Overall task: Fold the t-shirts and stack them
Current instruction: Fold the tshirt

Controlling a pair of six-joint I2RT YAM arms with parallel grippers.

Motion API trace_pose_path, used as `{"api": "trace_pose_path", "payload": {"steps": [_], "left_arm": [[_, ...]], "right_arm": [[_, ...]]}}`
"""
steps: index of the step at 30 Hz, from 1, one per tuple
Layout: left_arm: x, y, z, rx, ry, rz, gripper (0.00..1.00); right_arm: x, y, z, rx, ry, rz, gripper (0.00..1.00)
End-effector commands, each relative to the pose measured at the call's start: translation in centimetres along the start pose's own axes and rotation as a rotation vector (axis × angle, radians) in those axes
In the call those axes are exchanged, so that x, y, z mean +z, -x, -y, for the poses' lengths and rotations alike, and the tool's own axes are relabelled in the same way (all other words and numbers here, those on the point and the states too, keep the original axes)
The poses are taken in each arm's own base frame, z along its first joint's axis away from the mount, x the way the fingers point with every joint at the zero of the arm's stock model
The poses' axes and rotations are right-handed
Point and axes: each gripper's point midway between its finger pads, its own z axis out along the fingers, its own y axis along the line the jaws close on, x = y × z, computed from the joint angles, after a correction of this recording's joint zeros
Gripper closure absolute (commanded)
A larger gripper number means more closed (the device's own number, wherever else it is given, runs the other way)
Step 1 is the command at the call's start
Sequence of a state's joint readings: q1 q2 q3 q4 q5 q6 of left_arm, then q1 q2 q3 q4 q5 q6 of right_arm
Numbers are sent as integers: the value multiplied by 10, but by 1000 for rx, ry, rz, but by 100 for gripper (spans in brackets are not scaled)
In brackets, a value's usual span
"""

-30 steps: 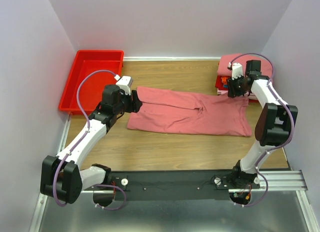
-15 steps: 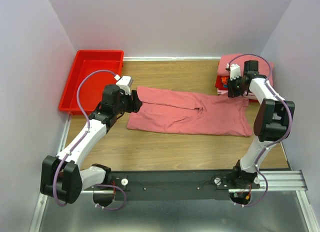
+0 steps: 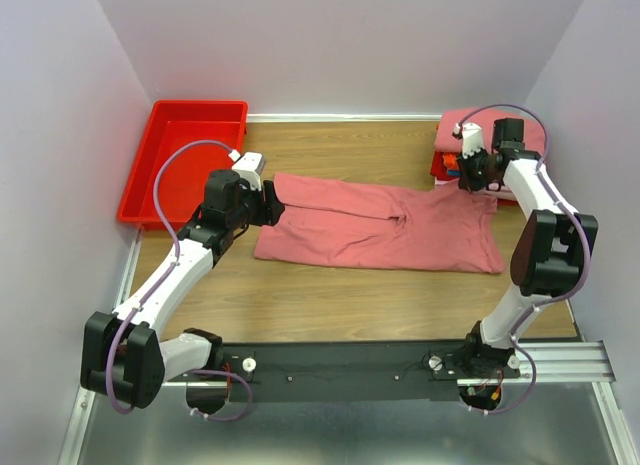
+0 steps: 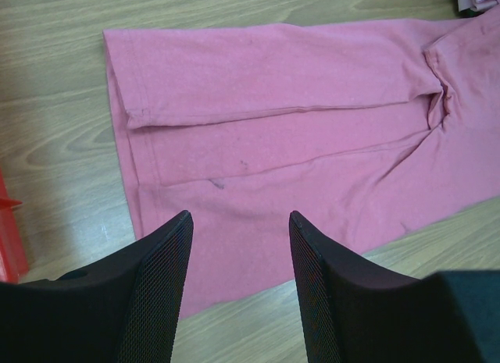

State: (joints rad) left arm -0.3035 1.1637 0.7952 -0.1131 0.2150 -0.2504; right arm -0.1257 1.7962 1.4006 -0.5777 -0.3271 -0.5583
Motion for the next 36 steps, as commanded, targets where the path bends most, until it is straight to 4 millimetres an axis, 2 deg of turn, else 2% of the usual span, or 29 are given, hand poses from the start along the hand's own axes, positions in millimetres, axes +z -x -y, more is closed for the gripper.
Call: {"api": "trace_pose_path", "payload": {"steps": [1, 4, 18, 23, 26, 30, 36], "left_arm": [[0, 1, 6, 21, -30, 4, 40], [0, 2, 7, 23, -33, 6, 40], [1, 1, 7, 21, -39, 2, 40], [2, -1, 7, 20, -39, -4, 40], [3, -2, 7, 19, -40, -7, 40], [3, -2, 6, 19, -37, -7, 40], [4, -5, 5, 18, -35, -17, 40]], "right_arm": [[-12, 0, -14, -59, 46, 37, 91], [-15, -5, -20, -93, 62, 37, 91], [-14, -60, -61, -225, 213, -43, 90], [-14, -73, -70, -242, 234, -62, 85], [-9, -70, -57, -205, 168, -73, 87], [-10, -44, -41, -171, 92, -8, 90], [-8, -18, -22, -157, 38, 33, 91]]}}
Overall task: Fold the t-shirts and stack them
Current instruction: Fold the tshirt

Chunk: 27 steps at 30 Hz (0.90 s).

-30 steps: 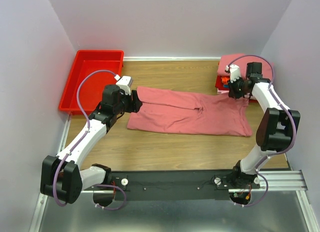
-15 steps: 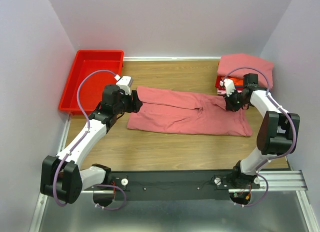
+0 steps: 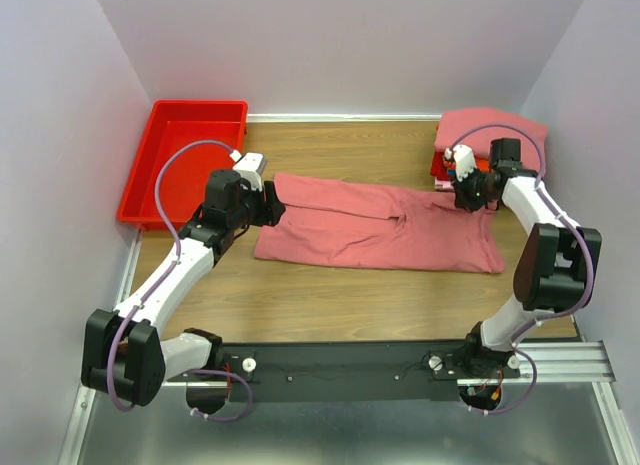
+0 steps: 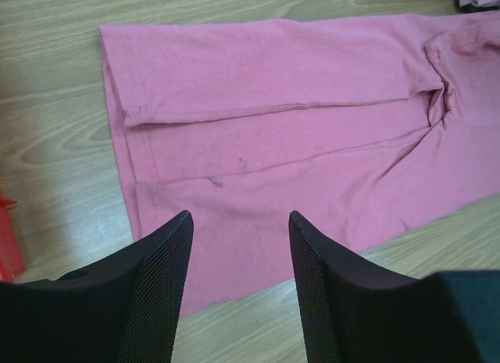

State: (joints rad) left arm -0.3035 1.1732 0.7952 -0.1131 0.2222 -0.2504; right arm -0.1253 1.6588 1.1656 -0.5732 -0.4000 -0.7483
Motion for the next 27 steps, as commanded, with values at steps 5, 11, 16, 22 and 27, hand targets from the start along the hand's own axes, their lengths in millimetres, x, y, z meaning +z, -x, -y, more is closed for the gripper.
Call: {"api": "trace_pose_path", "payload": {"steps": [5, 11, 16, 22, 27], "left_arm": [[3, -2, 5, 18, -31, -8, 40], [5, -4, 4, 20, -26, -15, 40], [6, -6, 3, 18, -25, -22, 40], [7, -7, 3, 16, -25, -24, 40], [7, -8, 3, 17, -24, -28, 40]], "right_arm": [[7, 29, 36, -35, -111, 25, 90], [14, 40, 39, -106, -126, 29, 90], [10, 52, 42, -165, -186, 59, 90], [5, 55, 47, -185, -218, 65, 90], [6, 42, 27, -250, -160, 67, 89]]}}
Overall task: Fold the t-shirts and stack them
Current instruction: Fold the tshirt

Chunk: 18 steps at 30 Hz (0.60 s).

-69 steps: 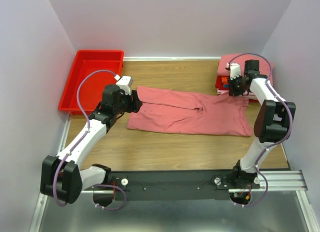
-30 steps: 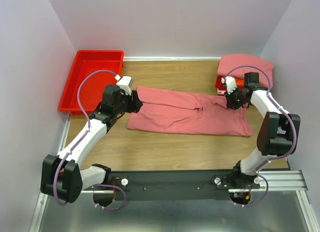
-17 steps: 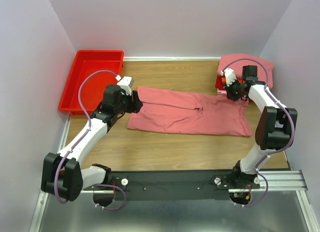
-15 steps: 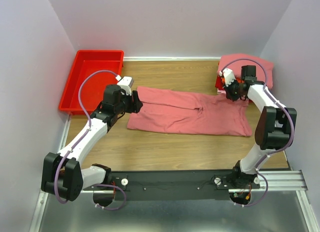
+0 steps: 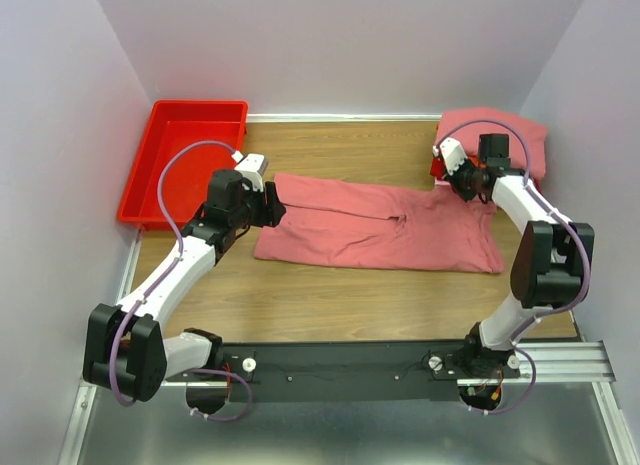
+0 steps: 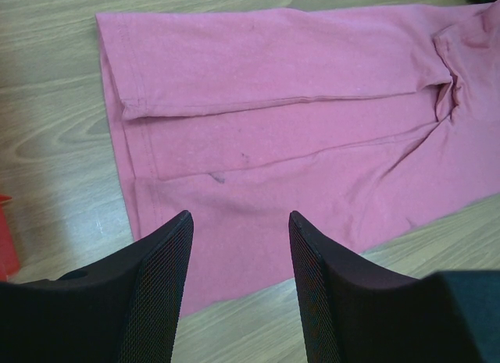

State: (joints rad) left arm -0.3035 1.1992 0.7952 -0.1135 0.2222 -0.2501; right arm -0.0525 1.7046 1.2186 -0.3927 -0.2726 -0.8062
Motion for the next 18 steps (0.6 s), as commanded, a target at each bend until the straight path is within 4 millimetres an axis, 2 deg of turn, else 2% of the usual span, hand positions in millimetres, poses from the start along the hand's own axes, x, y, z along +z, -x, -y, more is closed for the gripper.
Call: {"api": "trace_pose_path", "payload": {"steps": [1, 3, 5, 6, 8, 13, 18], "left_arm": [[2, -1, 5, 20, -27, -4, 40], [2, -1, 5, 21, -29, -4, 40], [3, -2, 6, 21, -32, -8, 40], [3, -2, 6, 21, -35, -10, 40], [3, -3, 6, 19, -36, -12, 40], [3, -3, 6, 20, -36, -14, 40], [4, -4, 6, 18, -36, -15, 40]], "right_arm": [[-13, 1, -12, -84, 15, 37, 89], [-16, -5, -23, -118, 37, 38, 89], [-26, -1, -29, -151, 41, 69, 89], [-26, -9, -37, -175, 62, 63, 89], [-33, -8, -44, -199, 72, 81, 89], [-33, -22, -65, -234, 125, 60, 89], [-29, -22, -71, -220, 146, 61, 89]]}}
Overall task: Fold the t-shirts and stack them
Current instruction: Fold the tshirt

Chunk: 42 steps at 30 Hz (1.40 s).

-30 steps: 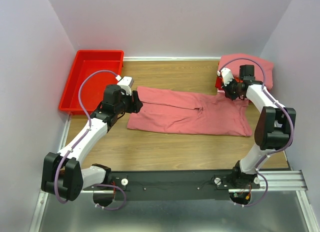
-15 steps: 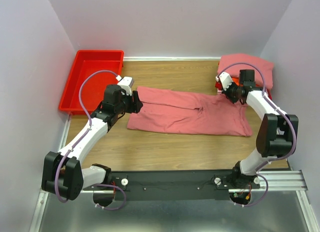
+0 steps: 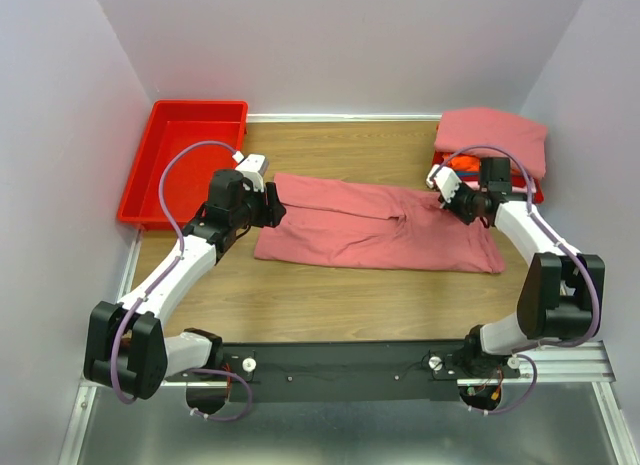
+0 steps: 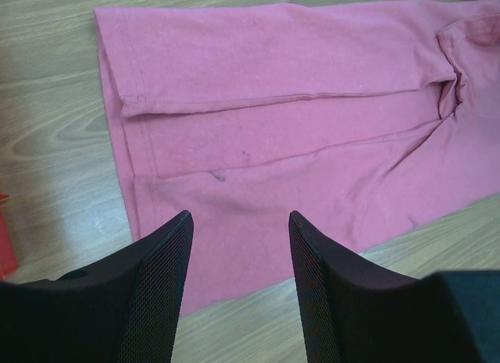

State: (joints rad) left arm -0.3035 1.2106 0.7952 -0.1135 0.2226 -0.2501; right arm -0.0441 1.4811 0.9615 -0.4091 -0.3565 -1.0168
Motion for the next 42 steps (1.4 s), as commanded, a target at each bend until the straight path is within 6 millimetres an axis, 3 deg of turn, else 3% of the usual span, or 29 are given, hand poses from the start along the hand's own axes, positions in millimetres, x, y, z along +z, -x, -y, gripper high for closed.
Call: {"api": "trace_pose_path", "payload": {"steps": [1, 9, 14, 19, 21, 25, 28, 29, 32, 34, 35, 36, 37, 38, 40, 41, 42], "left_arm": [[2, -1, 7, 23, -38, -4, 40], [2, -2, 6, 22, -37, -7, 40], [3, -3, 6, 21, -38, -10, 40], [3, -2, 7, 23, -40, -9, 40], [2, -3, 6, 21, -36, -10, 40], [1, 0, 4, 23, -22, -4, 40], [-5, 9, -1, 31, 21, 29, 40], [-7, 13, -2, 32, 31, 42, 40], [-17, 25, -5, 42, 63, 95, 40], [-33, 43, -9, 59, 112, 164, 40], [-49, 61, -8, 69, 131, 237, 40], [-61, 71, -9, 79, 156, 282, 40], [-75, 82, -16, 79, 213, 342, 40], [-99, 95, -14, 82, 230, 426, 40], [-128, 107, -19, 72, 286, 528, 40], [-155, 116, -16, 69, 295, 619, 40], [-166, 116, -18, 59, 315, 654, 40]], "right_arm": [[3, 9, -17, -40, 56, 32, 89], [4, 10, -50, -119, 116, 13, 89], [5, -4, -66, -140, 142, -35, 85], [2, -13, -74, -127, 160, -65, 71], [-3, -9, -81, -108, 185, -50, 52], [-23, 19, -56, 66, 81, 2, 46], [-39, 25, -27, 301, 6, 39, 46], [-40, 27, -27, 335, 12, 52, 46], [-39, 52, -63, 380, 202, 172, 39], [-38, 81, -101, 343, 390, 249, 38], [-29, 101, -135, 215, 450, 211, 38], [-20, 106, -155, 141, 487, 173, 37], [-17, 131, -187, 3, 547, 180, 37], [-11, 137, -194, -43, 542, 149, 37], [13, 149, -213, -104, 574, 87, 35], [17, 175, -222, -190, 548, 99, 33], [25, 187, -228, -233, 532, 103, 33]]}}
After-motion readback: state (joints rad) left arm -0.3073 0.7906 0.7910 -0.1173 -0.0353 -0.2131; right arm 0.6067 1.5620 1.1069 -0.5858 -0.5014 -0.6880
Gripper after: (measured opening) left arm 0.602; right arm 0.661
